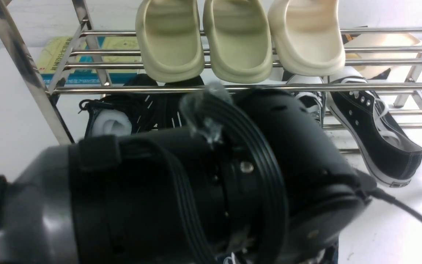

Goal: Take the shoes off the shelf with your hand on the white table.
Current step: 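Set the held shoe down on the floor in front of the rack with the left gripper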

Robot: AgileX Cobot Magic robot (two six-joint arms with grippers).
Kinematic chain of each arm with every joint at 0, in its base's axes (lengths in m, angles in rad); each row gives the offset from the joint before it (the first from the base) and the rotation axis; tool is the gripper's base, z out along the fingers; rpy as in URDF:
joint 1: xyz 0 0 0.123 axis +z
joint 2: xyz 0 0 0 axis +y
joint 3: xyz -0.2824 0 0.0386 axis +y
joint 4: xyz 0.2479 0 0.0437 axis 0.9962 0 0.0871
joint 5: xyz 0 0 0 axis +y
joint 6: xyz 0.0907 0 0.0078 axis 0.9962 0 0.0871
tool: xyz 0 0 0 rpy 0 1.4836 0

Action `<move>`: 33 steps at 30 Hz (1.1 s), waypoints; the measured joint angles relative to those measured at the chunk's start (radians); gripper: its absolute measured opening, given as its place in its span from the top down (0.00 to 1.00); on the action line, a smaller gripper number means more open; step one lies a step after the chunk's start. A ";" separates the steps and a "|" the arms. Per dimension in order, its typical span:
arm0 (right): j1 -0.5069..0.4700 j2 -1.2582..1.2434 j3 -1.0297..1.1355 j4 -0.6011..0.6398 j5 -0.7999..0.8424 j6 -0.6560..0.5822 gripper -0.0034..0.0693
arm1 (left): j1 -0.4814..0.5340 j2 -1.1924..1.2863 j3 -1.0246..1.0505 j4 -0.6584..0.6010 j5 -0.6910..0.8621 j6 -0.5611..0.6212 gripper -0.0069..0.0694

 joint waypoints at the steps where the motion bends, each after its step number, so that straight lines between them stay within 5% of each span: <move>1: 0.000 0.000 0.000 0.000 0.000 0.000 0.62 | 0.000 -0.006 -0.015 0.007 0.011 0.001 0.84; 14: 0.000 0.000 0.000 -0.004 0.000 0.000 0.62 | 0.011 -0.059 -0.099 -0.023 0.071 0.032 0.84; 21: 0.000 0.000 0.000 -0.010 0.000 0.000 0.62 | 0.011 -0.059 0.019 -0.027 0.058 0.032 0.84; 33: 0.000 0.000 0.000 -0.012 0.000 0.000 0.62 | 0.000 -0.054 0.188 0.052 -0.248 -0.043 0.84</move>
